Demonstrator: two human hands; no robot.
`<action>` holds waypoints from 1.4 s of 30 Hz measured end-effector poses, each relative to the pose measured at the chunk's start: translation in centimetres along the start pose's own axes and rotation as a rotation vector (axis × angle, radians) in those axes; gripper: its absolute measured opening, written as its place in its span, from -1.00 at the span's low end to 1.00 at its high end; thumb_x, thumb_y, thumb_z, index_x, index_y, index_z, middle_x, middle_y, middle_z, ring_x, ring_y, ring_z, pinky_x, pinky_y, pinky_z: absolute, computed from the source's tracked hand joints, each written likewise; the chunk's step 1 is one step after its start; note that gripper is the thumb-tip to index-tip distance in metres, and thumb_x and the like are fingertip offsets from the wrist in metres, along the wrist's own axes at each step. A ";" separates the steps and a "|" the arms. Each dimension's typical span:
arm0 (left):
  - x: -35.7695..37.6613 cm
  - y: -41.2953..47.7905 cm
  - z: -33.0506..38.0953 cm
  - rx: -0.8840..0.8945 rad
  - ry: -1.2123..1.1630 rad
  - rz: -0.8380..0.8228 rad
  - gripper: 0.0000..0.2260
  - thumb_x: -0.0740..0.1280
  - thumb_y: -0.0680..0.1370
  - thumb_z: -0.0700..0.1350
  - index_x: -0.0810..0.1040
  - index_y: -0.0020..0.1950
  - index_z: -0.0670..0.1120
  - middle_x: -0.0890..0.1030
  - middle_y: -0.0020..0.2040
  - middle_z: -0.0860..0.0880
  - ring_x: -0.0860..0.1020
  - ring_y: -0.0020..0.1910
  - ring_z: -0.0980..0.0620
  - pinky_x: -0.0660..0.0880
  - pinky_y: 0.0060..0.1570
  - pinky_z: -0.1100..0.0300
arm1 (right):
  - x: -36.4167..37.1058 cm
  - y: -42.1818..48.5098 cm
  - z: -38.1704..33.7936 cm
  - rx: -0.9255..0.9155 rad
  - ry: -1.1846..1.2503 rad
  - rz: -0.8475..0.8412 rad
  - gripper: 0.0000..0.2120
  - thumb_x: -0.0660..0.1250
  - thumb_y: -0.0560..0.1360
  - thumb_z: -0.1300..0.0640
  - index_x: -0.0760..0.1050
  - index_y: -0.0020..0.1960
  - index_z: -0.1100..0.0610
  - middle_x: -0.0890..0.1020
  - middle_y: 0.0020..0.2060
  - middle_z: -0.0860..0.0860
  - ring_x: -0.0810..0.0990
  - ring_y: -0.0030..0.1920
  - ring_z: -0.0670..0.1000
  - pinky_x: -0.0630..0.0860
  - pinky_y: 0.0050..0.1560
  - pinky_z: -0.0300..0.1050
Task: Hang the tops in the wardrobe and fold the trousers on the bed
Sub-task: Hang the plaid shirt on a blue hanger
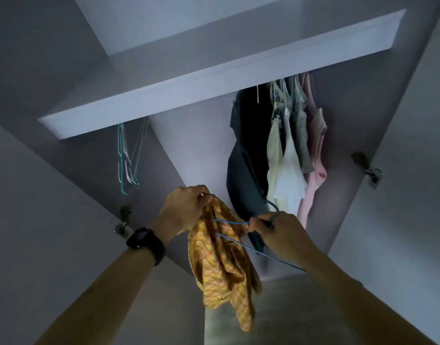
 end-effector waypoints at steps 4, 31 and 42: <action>0.2 -0.6 3.6 0.051 -0.089 0.040 -0.80 0.25 0.66 0.04 0.64 0.13 0.04 0.69 -0.03 -0.02 0.61 -0.01 -0.04 0.49 -0.02 0.14 | 3.3 2.4 -1.2 0.045 -0.031 -0.051 -0.64 0.25 0.61 0.03 0.41 -0.34 0.07 0.52 -0.50 -0.07 0.49 -0.42 -0.04 0.39 -0.38 -0.10; -11.6 2.1 4.4 0.290 0.055 0.282 -0.77 0.23 0.65 0.11 0.50 0.29 0.18 0.62 0.02 0.07 0.60 0.06 -0.15 0.53 0.08 -0.13 | -7.8 5.4 0.2 -0.276 0.160 0.548 -0.85 0.33 0.54 -0.02 0.56 -0.14 0.02 0.59 -0.29 -0.14 0.56 -0.26 -0.08 0.53 -0.18 -0.07; -17.4 -3.7 -0.6 0.226 -0.024 0.474 -0.76 0.27 0.65 0.06 0.52 0.31 0.10 0.64 0.12 0.09 0.61 0.03 -0.01 0.56 0.03 0.00 | 3.9 10.6 0.1 -0.322 -0.116 0.153 -0.66 0.19 0.61 -0.21 0.36 -0.28 -0.09 0.49 -0.40 -0.15 0.49 -0.36 -0.12 0.48 -0.38 -0.06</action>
Point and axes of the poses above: each hand's wrist, its own y-axis towards the middle knuckle, its own x-axis out of the palm, z = x × y, the point moved 8 cm from there along y, towards the middle knuckle
